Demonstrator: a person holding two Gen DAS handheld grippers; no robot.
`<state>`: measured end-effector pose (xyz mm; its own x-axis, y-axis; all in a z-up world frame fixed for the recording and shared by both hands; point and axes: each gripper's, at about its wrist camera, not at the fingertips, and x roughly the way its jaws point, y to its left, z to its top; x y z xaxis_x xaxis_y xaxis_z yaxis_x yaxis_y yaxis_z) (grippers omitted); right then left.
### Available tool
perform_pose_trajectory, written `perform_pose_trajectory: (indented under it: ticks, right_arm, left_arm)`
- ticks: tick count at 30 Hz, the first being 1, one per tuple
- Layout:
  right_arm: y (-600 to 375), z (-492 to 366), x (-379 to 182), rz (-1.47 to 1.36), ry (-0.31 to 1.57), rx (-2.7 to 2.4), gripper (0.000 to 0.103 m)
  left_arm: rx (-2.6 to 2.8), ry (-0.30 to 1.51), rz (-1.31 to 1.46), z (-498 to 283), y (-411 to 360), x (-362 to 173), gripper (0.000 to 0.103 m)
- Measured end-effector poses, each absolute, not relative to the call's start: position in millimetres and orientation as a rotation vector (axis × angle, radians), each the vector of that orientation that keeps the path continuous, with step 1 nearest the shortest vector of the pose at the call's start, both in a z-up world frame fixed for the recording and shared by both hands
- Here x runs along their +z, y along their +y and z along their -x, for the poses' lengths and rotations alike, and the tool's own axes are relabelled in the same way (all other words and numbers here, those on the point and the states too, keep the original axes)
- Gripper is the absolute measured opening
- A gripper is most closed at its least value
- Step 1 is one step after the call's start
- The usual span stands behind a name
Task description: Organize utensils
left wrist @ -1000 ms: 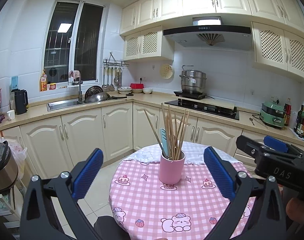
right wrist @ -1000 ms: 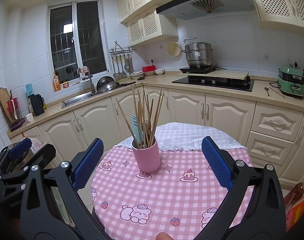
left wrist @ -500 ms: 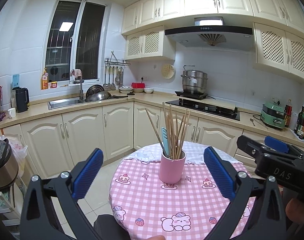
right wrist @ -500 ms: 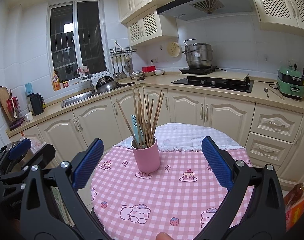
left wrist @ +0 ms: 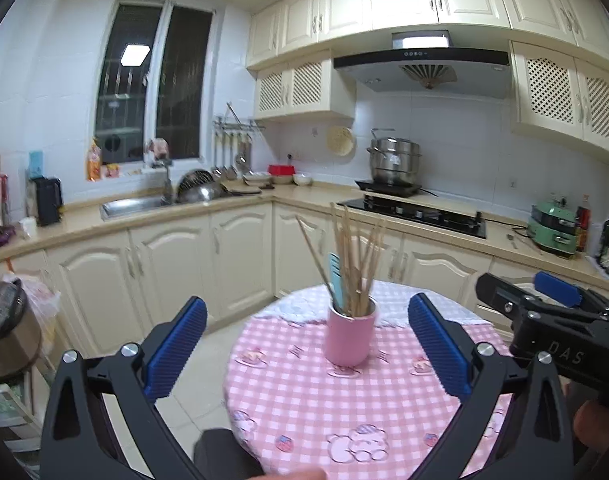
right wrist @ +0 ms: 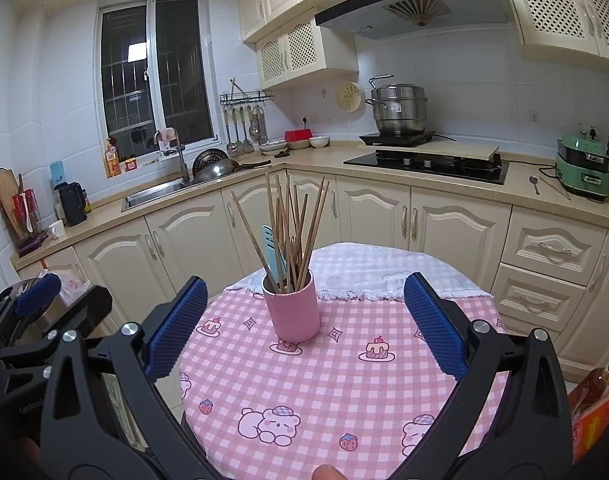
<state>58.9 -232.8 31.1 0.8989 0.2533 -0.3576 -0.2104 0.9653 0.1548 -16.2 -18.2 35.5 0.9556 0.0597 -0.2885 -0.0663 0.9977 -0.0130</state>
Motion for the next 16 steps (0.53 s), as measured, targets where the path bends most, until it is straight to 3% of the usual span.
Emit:
perform_pose_trajectory:
  ticks: [16]
  right_arm:
    - [-233.2, -59.9, 27.6, -0.095, 0.388, 0.249, 0.097]
  left_arm:
    - [0.032, 0.317, 0.079, 13.1, -10.8, 33.4, 0.099]
